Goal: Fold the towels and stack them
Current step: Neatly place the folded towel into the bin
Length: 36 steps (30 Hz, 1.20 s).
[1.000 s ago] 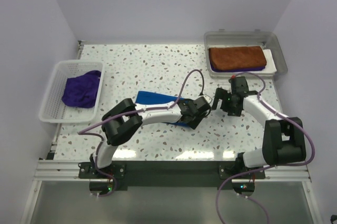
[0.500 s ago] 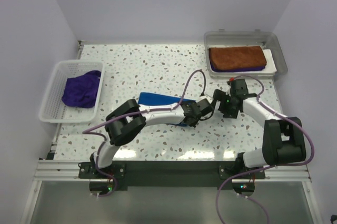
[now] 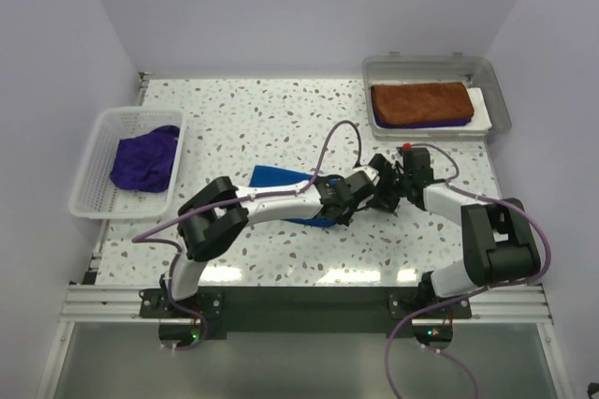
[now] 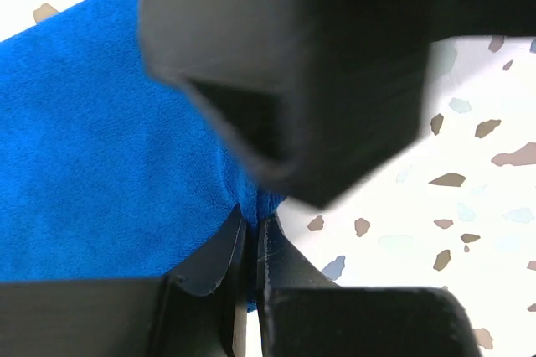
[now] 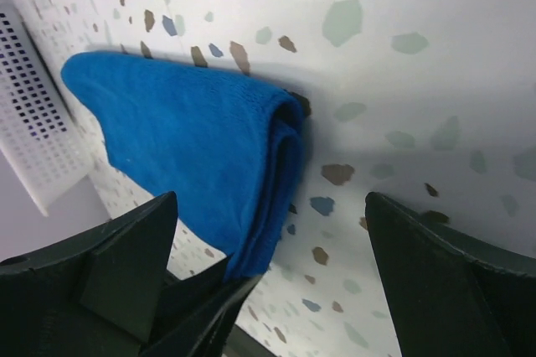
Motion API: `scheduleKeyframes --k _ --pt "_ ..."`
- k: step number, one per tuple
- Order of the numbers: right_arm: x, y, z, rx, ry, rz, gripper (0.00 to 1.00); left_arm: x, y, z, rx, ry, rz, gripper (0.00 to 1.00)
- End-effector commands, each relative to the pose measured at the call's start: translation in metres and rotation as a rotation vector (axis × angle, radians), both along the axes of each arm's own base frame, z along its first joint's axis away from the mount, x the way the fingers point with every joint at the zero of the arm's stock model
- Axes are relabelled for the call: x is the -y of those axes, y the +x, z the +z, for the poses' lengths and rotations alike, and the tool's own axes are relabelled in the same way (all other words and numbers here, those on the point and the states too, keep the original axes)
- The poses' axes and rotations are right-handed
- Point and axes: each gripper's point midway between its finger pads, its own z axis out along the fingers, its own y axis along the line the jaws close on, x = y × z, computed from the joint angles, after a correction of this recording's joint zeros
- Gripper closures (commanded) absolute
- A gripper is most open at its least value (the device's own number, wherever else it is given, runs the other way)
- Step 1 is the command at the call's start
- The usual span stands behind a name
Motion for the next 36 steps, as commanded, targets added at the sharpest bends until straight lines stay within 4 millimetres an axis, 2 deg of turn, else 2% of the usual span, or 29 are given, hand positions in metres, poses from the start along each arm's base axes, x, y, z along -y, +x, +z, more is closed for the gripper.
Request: scheduleKeyframes --k 1,7,15,20,21,23,24,25,26,27,29,30,31,33,34,35,36 --pt "-0.018 -0.003 -0.012 -0.063 0.062 -0.045 0.01 0.010 0.009 0.033 0.015 -0.117 0.033 1.00" --pt "-0.034 -0.020 -0.031 -0.134 0.065 -0.061 0.02 0.009 0.024 0.034 0.003 -0.154 0.110 1.00" --pt "-0.049 -0.030 -0.044 -0.192 0.093 -0.036 0.07 0.029 0.035 0.035 -0.018 -0.218 0.137 0.99" --pt "-0.049 -0.031 -0.048 -0.200 0.077 -0.035 0.14 0.042 0.037 0.039 -0.025 -0.274 0.136 0.93" --pt "-0.049 -0.030 -0.049 -0.199 0.072 -0.032 0.20 0.044 0.038 0.040 -0.024 -0.284 0.131 0.91" --pt "-0.050 -0.027 -0.049 -0.193 0.061 -0.021 0.25 0.049 0.039 0.043 -0.025 -0.295 0.123 0.83" --pt "-0.050 -0.027 -0.051 -0.198 0.056 -0.017 0.28 0.048 0.039 0.038 -0.031 -0.280 0.125 0.79" --pt "-0.049 -0.026 -0.051 -0.196 0.050 -0.009 0.36 0.049 0.040 0.039 -0.031 -0.280 0.125 0.71" --pt "-0.050 -0.021 -0.048 -0.182 0.045 0.000 0.40 0.049 0.040 0.039 -0.029 -0.279 0.125 0.66" --pt "-0.050 -0.019 -0.047 -0.181 0.035 0.007 0.51 0.048 0.040 0.040 -0.029 -0.277 0.126 0.61" --pt "-0.050 -0.014 -0.044 -0.164 0.009 0.031 0.61 0.047 0.040 0.042 -0.021 -0.281 0.125 0.49" --pt "-0.049 -0.013 -0.042 -0.158 0.000 0.037 0.73 0.046 0.042 0.048 -0.012 -0.288 0.127 0.44" --pt "-0.048 -0.013 -0.041 -0.156 -0.012 0.051 0.78 0.046 0.042 0.051 -0.007 -0.291 0.129 0.32" --pt "-0.048 -0.006 -0.035 -0.137 -0.033 0.070 0.90 0.043 0.044 0.063 0.005 -0.305 0.135 0.22" --pt "-0.048 -0.004 -0.031 -0.129 -0.052 0.096 0.93 0.041 0.045 0.066 0.006 -0.307 0.138 0.14" --pt "-0.046 -0.001 -0.029 -0.121 -0.071 0.102 0.95 0.036 0.048 0.070 0.010 -0.310 0.147 0.11" --pt "-0.043 -0.003 -0.030 -0.136 -0.094 0.116 0.99 0.032 0.050 0.082 0.024 -0.329 0.154 0.09"
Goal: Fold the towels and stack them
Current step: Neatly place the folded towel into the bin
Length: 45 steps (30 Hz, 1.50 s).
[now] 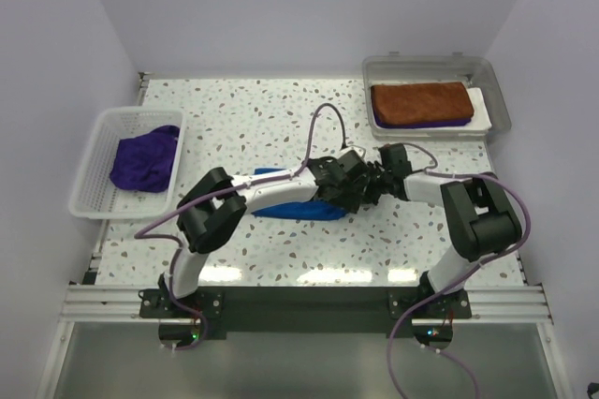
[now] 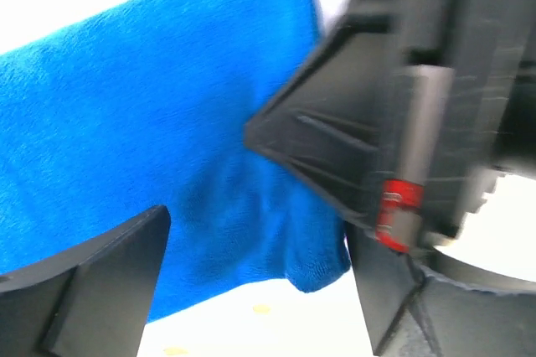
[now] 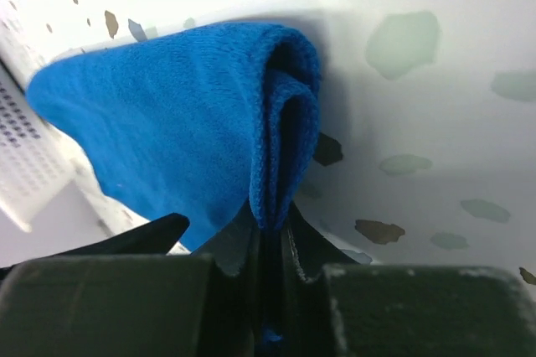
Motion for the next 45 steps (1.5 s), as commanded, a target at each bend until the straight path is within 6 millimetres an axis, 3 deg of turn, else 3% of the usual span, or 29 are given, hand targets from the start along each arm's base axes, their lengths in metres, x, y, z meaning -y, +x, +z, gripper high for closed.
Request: scheduleKeyframes --k 1,2,3,4,5,6,9,10,11,12,13,14,15,16,17,18,19,21,22,23,24,25,27,29,30,34,36,37,45 --pt "0.001 -0.002 0.002 0.003 -0.112 0.119 1.00 0.026 0.017 0.071 0.107 -0.222 0.006 0.05" --pt "0.004 0.003 0.004 0.015 -0.129 0.123 1.00 0.021 0.018 0.075 0.106 -0.232 0.011 0.04" --pt "0.007 0.002 0.003 0.013 -0.151 0.147 1.00 0.015 0.019 0.092 0.122 -0.261 0.018 0.03" --pt "0.008 0.011 0.007 0.029 -0.157 0.152 1.00 -0.001 0.023 0.088 0.115 -0.248 0.041 0.01" --pt "0.009 0.015 0.009 0.038 -0.163 0.162 1.00 -0.009 0.024 0.107 0.138 -0.282 0.049 0.01" --pt "0.013 0.015 0.008 0.036 -0.185 0.190 1.00 -0.018 0.026 0.112 0.146 -0.283 0.057 0.00" --pt "0.020 0.034 0.019 0.071 -0.223 0.223 1.00 -0.060 0.028 0.120 0.168 -0.248 0.087 0.00" --pt "0.022 0.050 0.033 0.115 -0.230 0.223 1.00 -0.077 0.036 0.123 0.184 -0.234 0.109 0.00" --pt "0.024 0.057 0.035 0.125 -0.243 0.232 1.00 -0.091 0.036 0.138 0.209 -0.250 0.120 0.00" --pt "0.028 0.058 0.037 0.123 -0.270 0.263 1.00 -0.106 0.036 0.132 0.205 -0.227 0.136 0.00" --pt "0.028 0.079 0.056 0.175 -0.276 0.261 1.00 -0.130 0.046 0.133 0.221 -0.209 0.168 0.00" --pt "0.029 0.086 0.058 0.178 -0.286 0.269 1.00 -0.147 0.049 0.145 0.256 -0.217 0.189 0.00" --pt "0.033 0.091 0.062 0.179 -0.301 0.282 1.00 -0.165 0.050 0.136 0.257 -0.186 0.213 0.00" --pt "0.033 0.112 0.083 0.240 -0.304 0.275 1.00 -0.190 0.060 0.135 0.277 -0.154 0.254 0.00" --pt "0.033 0.120 0.082 0.239 -0.314 0.279 1.00 -0.206 0.062 0.139 0.295 -0.145 0.273 0.00" --pt "0.035 0.125 0.086 0.243 -0.327 0.297 1.00 -0.220 0.061 0.130 0.283 -0.119 0.292 0.00" --pt "0.036 0.146 0.108 0.304 -0.340 0.287 1.00 -0.243 0.068 0.127 0.288 -0.089 0.326 0.00" --pt "0.042 0.158 0.107 0.291 -0.375 0.315 1.00 -0.267 0.066 0.117 0.285 -0.056 0.359 0.00" --pt "0.044 0.178 0.130 0.352 -0.394 0.309 1.00 -0.284 0.068 0.113 0.288 -0.034 0.383 0.00" --pt "0.051 0.187 0.135 0.362 -0.426 0.308 1.00 -0.293 0.069 0.115 0.307 -0.033 0.402 0.00" --pt "0.058 0.188 0.122 0.311 -0.460 0.338 1.00 -0.301 0.065 0.102 0.289 -0.014 0.416 0.00" --pt "0.067 0.208 0.150 0.378 -0.492 0.312 1.00 -0.308 0.067 0.101 0.299 -0.024 0.436 0.00" --pt "0.080 0.223 0.177 0.430 -0.542 0.314 1.00 -0.316 0.063 0.083 0.272 -0.020 0.451 0.00" --pt "0.099 0.237 0.181 0.442 -0.576 0.296 1.00 -0.316 0.062 0.068 0.240 -0.018 0.447 0.00" --pt "0.107 0.244 0.197 0.486 -0.599 0.288 1.00 -0.316 0.064 0.067 0.229 -0.013 0.446 0.00" --pt "0.152 0.263 0.203 0.516 -0.656 0.225 1.00 -0.323 0.066 0.056 0.197 0.026 0.468 0.00" --pt "0.163 0.267 0.206 0.542 -0.679 0.238 1.00 -0.327 0.066 0.053 0.196 0.035 0.480 0.00" --pt "0.183 0.268 0.205 0.541 -0.708 0.234 1.00 -0.329 0.066 0.052 0.194 0.043 0.485 0.00" --pt "0.225 0.275 0.212 0.603 -0.864 0.321 1.00 -0.337 0.066 0.035 0.155 0.099 0.506 0.00"
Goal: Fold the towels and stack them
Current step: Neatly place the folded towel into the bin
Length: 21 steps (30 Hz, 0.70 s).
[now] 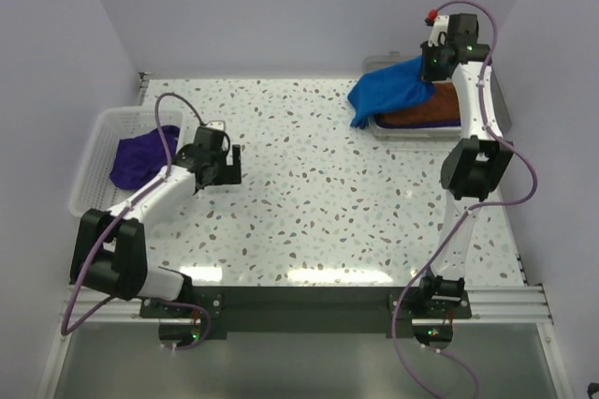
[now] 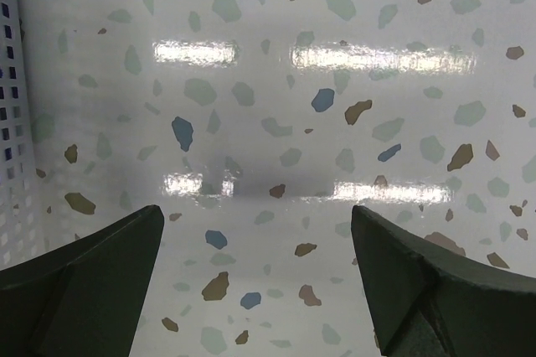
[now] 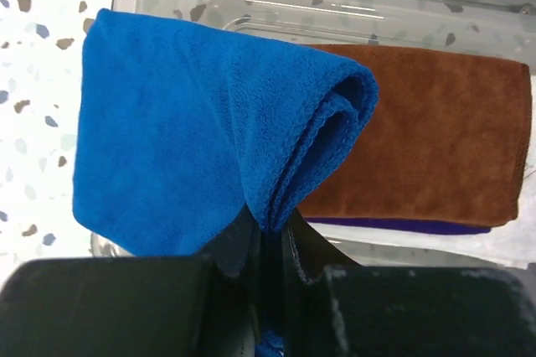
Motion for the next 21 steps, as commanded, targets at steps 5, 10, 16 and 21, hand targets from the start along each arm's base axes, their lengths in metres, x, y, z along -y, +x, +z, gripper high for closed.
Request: scheduleKeyframes --k 5,10,16,21 --pt "0.035 0.011 0.024 0.095 -0.161 0.025 1.00 -0.007 0.011 -0.007 0.004 0.035 0.016 0.00" --pt "0.057 0.014 0.033 0.123 -0.210 0.011 1.00 -0.008 0.010 -0.013 -0.014 0.043 0.017 0.00" --pt "0.076 0.016 0.035 0.132 -0.271 -0.015 1.00 -0.008 0.010 -0.018 -0.027 0.050 0.018 0.00" --pt "0.088 0.018 0.033 0.129 -0.314 -0.034 1.00 -0.007 0.010 -0.021 -0.039 0.047 0.013 0.00"
